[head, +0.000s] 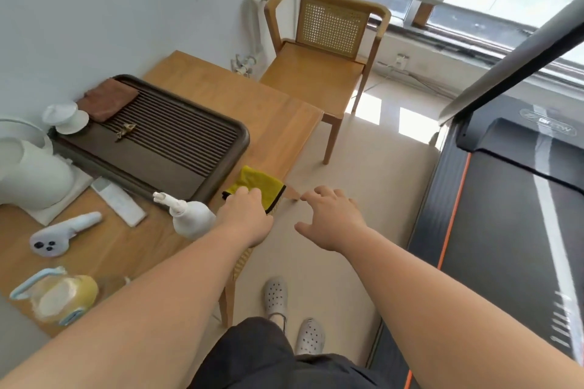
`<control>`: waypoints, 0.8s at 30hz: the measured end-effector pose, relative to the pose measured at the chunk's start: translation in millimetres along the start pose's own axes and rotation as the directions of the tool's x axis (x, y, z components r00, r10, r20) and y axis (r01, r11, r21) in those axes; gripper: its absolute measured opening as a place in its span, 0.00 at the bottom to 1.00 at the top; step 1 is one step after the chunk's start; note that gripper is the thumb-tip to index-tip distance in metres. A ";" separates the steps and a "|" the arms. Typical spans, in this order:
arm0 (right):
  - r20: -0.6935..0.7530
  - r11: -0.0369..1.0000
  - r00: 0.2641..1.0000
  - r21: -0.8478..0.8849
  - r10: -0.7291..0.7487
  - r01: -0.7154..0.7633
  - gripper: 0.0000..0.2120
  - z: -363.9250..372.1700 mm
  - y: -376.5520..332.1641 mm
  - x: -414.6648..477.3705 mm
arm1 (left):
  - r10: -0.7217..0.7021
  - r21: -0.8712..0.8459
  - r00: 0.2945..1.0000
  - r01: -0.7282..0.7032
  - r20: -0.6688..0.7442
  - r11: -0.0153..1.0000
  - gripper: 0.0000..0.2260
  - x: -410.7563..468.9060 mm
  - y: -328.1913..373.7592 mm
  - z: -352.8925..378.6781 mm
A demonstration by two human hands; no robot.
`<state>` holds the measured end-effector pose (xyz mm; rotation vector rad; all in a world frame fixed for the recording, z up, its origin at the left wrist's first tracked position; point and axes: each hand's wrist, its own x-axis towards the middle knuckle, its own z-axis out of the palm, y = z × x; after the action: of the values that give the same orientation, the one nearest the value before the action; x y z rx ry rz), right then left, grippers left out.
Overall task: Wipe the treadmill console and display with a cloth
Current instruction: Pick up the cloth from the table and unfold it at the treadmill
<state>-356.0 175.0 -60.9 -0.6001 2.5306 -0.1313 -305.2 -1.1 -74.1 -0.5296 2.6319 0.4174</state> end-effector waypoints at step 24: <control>0.158 0.973 0.963 0.111 -0.219 0.204 0.30 -9.5 41.9 121.2 | 0.006 -0.002 0.960 -0.007 -0.281 1.000 0.07 85.2 -12.5 56.4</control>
<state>-469.5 158.8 -119.3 -0.8084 2.2788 -0.2632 -352.1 -16.9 -164.4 -0.6220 2.9057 0.3712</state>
